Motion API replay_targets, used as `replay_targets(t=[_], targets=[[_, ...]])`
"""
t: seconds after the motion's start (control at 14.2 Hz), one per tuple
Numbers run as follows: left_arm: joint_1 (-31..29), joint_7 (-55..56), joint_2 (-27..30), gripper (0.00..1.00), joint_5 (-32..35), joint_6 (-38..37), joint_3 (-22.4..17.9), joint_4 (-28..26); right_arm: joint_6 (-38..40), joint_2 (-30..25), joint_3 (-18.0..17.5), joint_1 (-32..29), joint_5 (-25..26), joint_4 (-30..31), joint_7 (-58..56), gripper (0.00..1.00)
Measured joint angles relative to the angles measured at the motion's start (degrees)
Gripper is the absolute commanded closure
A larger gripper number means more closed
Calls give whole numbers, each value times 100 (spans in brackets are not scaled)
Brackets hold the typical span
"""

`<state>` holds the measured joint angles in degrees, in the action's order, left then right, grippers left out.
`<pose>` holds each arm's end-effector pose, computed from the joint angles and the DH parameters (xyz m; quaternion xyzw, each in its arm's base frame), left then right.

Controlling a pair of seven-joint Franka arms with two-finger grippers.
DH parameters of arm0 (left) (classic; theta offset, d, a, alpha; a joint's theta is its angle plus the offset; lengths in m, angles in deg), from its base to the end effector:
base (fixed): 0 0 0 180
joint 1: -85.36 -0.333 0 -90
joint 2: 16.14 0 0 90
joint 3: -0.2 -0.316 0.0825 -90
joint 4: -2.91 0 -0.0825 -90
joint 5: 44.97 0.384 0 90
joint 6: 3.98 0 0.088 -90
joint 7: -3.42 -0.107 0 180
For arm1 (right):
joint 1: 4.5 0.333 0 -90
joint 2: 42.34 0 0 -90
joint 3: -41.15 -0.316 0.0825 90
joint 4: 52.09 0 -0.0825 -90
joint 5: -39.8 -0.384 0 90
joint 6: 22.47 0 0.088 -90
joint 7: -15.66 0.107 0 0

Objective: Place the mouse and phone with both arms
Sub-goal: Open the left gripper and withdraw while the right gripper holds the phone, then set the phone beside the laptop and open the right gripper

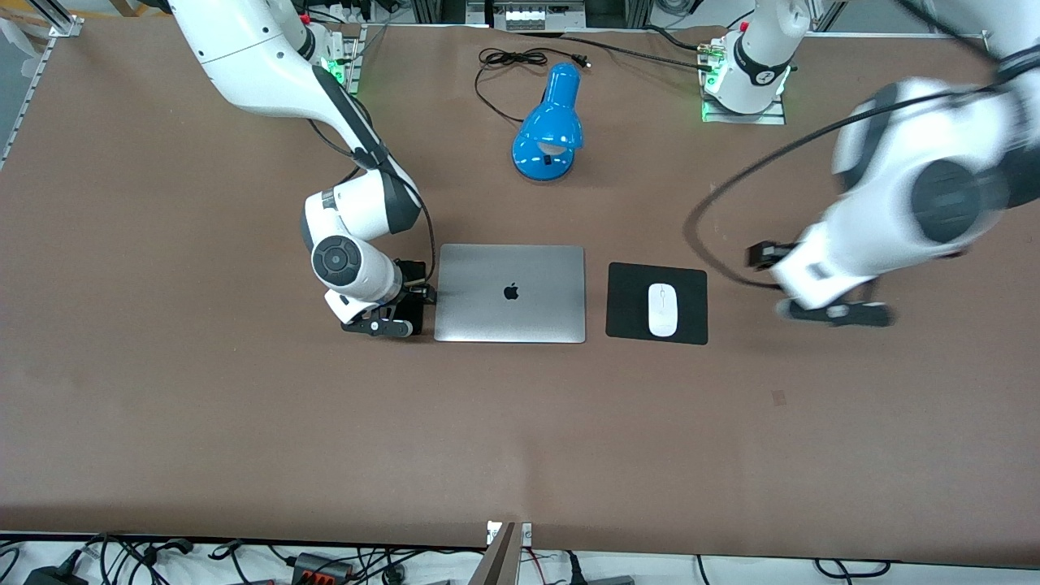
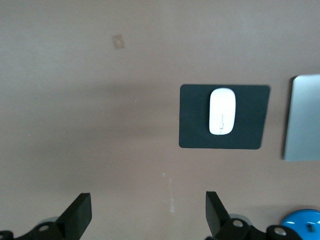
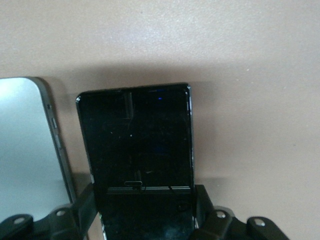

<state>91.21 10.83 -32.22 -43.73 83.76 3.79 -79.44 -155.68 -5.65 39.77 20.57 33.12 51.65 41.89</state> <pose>0.6180 -0.0955 0.5179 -0.9955 0.0178 0.0916 0.0156 0.5699 0.2849 0.1767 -0.9960 0.0425 0.0774 0.0143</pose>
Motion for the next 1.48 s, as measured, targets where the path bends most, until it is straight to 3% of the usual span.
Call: replay_targets(t=[0.35,0.42,0.49,0.56,0.77,1.05,1.19,1.48], targets=[[-399,-46,528,0,-86,-77,-34,33,-3,0,13,4,2,-3,-17,78],[-453,-43,518,0,-84,-77,-54,31,-3,0,13,5,3,-3,-23,65],[-547,-43,500,0,-97,-70,-66,30,-3,0,13,5,3,-3,-24,18],[-649,-43,484,0,-116,-55,-73,28,-3,0,13,4,3,-3,-24,0],[-754,-111,625,0,-148,92,-134,-158,-13,-5,16,4,3,-25,-18,0],[-673,-450,1580,0,-194,377,-159,-1258,134,-201,99,-29,3,-378,-31,0],[-543,-479,1873,0,-194,435,-188,-1506,630,-460,150,-158,4,-687,-38,0],[-517,-525,1872,0,-194,456,-279,-1610,1963,-935,170,-608,110,-1680,-124,0]])
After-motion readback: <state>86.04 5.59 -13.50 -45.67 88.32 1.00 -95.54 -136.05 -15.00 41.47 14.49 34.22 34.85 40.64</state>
